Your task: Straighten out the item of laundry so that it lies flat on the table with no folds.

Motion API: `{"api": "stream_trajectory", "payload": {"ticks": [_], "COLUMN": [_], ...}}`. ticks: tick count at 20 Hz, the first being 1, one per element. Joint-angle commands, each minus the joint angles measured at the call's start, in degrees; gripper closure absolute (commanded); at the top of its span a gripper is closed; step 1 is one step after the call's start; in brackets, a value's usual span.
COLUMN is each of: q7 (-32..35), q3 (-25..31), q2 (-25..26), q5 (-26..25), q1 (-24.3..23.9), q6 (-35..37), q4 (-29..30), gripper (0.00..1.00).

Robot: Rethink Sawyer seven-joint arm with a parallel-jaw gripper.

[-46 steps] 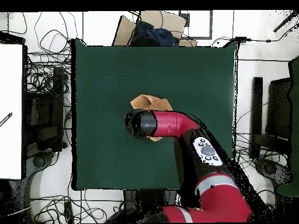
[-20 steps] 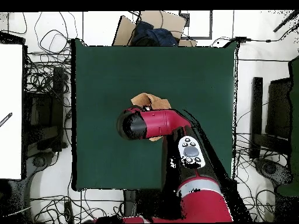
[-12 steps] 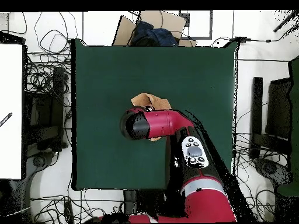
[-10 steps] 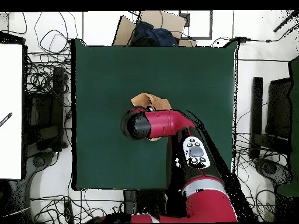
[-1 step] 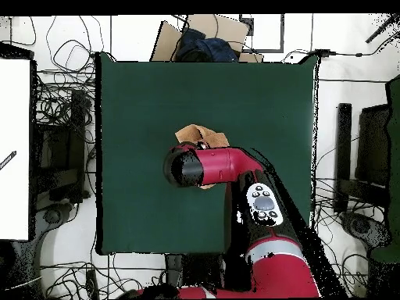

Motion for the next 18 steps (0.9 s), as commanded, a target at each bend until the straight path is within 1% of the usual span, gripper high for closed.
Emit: {"api": "stream_trajectory", "payload": {"ticks": [1,11,16,18], "q7": [4.5,8.59,11.53,11.7], "q3": [2.12,-0.91,-2.31,-2.28], "q2": [0.88,-0.14,-1.91,-3.17], "q5": [-0.55,-0.44,0.17,0.79], "q1": [-0.69,1.67,2.67,2.74], "q6": [0.43,-1.98,-3.93,-2.88], "q4": [-0.27,2.18,6.47,7.68], "gripper": [0.0,0.0,0.0,0.0]}}
